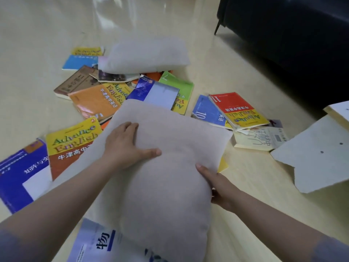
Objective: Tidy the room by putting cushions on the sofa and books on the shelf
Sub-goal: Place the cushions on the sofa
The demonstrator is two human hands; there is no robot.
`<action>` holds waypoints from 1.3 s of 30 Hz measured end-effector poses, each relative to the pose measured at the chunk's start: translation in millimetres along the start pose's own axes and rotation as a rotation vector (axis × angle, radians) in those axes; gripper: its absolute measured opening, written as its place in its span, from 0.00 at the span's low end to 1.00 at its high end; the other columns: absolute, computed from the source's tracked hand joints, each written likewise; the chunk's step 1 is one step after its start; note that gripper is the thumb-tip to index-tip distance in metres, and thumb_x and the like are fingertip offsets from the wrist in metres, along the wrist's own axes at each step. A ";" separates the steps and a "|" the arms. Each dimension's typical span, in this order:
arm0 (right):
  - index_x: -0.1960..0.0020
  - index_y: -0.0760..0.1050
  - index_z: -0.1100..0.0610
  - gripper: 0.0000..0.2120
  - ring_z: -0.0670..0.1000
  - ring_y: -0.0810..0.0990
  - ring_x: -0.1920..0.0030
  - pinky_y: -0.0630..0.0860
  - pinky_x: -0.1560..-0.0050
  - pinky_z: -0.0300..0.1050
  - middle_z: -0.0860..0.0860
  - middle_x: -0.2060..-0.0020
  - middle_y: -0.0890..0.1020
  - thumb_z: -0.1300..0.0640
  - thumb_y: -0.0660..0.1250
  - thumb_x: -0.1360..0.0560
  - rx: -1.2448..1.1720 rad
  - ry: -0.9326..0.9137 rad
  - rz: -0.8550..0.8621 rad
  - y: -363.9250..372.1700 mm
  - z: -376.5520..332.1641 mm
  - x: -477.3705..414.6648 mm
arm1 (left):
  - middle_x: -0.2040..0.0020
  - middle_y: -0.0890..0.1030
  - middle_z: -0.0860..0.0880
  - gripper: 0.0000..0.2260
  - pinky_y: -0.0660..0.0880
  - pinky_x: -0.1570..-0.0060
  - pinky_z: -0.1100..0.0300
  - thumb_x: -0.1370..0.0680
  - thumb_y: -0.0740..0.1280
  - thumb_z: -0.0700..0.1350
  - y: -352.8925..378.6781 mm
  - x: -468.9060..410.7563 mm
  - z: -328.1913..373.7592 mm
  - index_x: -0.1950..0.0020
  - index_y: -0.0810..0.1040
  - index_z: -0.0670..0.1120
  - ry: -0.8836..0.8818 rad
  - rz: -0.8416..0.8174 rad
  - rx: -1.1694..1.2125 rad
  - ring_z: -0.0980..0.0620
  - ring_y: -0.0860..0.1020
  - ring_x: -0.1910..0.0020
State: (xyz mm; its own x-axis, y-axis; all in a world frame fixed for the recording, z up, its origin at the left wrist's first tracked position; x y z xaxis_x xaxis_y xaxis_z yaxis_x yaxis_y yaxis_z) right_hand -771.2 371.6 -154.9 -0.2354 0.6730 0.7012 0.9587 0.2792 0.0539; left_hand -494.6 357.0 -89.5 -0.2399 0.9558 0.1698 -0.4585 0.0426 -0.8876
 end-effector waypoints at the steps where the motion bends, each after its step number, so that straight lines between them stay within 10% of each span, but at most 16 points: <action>1: 0.35 0.74 0.47 0.33 0.48 0.82 0.44 0.79 0.45 0.50 0.44 0.45 0.83 0.37 0.75 0.36 -0.036 -0.021 0.001 2.3 0.8 -2.7 | 0.24 0.58 0.50 0.58 0.56 0.27 0.46 0.49 0.60 0.81 -0.1 -3.8 -7.3 0.25 0.57 0.53 -0.023 -0.013 -0.014 0.49 0.57 0.25; 8: 0.36 0.76 0.51 0.40 0.49 0.83 0.45 0.77 0.40 0.52 0.46 0.45 0.84 0.37 0.80 0.44 -0.122 -0.158 0.157 10.5 8.5 -16.0 | 0.22 0.52 0.52 0.62 0.56 0.29 0.38 0.51 0.59 0.83 -2.1 -24.1 -38.7 0.23 0.50 0.55 -0.115 -0.086 0.044 0.48 0.53 0.23; 18: 0.38 0.77 0.53 0.29 0.49 0.83 0.46 0.78 0.44 0.49 0.48 0.46 0.84 0.45 0.78 0.36 -0.127 -0.181 0.124 11.3 6.3 -13.6 | 0.31 0.69 0.52 0.57 0.68 0.37 0.53 0.48 0.74 0.73 -1.8 -44.6 -57.7 0.25 0.58 0.52 -0.274 -0.142 0.434 0.46 0.70 0.33; 39: 0.38 0.77 0.55 0.28 0.53 0.84 0.48 0.83 0.55 0.46 0.52 0.46 0.85 0.49 0.78 0.35 -0.262 -0.281 0.168 -103.9 -106.6 115.5 | 0.38 0.77 0.51 0.54 0.74 0.42 0.51 0.53 0.71 0.76 -74.1 7.3 116.8 0.34 0.72 0.47 -0.203 0.022 0.425 0.48 0.76 0.40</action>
State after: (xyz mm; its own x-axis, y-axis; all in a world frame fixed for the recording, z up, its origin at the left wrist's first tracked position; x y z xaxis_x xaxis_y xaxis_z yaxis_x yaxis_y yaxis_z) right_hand -880.9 347.3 -3.7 -0.0717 0.8649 0.4968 0.9871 -0.0099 0.1598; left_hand -562.3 326.9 27.5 -0.3966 0.8771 0.2709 -0.7509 -0.1403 -0.6453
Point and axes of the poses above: each hand's wrist, its own x-axis away from the middle knuckle, its own y-axis out of the palm, z = x × y, the point moved 3 cm from there along -x, towards the middle knuckle
